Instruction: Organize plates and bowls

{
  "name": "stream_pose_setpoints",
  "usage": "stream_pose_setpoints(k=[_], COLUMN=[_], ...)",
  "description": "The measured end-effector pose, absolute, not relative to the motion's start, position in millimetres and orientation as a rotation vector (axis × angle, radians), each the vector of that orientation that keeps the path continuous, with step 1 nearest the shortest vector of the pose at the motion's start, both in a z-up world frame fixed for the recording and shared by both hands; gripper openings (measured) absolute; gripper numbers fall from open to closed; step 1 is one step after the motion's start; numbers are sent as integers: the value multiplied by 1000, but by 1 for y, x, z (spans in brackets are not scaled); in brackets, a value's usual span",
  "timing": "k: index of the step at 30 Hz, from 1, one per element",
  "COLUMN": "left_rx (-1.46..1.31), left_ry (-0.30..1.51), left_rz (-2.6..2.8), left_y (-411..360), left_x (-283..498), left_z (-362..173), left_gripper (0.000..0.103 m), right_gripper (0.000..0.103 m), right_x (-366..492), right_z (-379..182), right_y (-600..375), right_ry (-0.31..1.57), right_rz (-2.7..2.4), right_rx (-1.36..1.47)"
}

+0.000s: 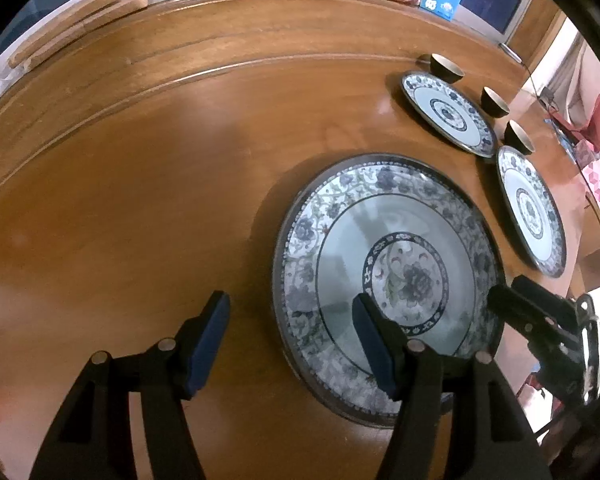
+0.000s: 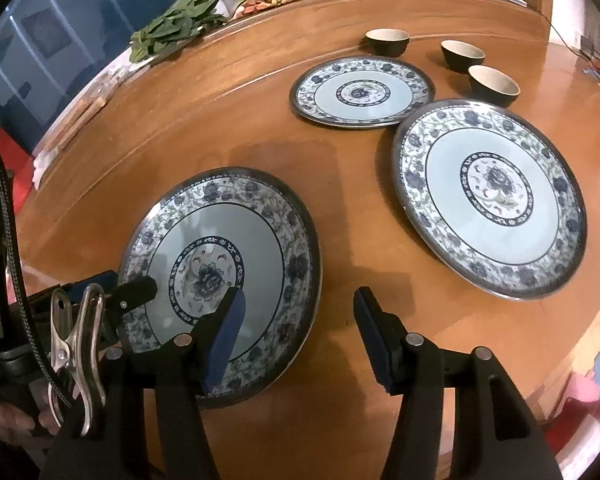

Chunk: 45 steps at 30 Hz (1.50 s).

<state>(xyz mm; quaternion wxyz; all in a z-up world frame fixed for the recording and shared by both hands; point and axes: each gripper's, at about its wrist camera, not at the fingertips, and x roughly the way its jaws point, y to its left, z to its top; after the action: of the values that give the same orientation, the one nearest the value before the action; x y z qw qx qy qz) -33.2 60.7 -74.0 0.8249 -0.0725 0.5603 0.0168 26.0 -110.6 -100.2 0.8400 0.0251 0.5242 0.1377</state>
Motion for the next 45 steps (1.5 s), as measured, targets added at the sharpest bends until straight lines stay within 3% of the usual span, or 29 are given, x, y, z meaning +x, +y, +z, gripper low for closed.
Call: stream_pose_setpoints(k=[25, 45], left_rx=[-72, -43], left_ry=[1137, 1119], left_rz=[-40, -104], left_y=[73, 32], left_x=[-66, -58], left_z=[-46, -31], left_gripper=[67, 67], right_gripper=[59, 59], right_x=[-22, -25], right_z=[-89, -72], right_y=[-91, -119], right_ry=[1038, 1002], right_rz=[263, 247], right_rx=[140, 139])
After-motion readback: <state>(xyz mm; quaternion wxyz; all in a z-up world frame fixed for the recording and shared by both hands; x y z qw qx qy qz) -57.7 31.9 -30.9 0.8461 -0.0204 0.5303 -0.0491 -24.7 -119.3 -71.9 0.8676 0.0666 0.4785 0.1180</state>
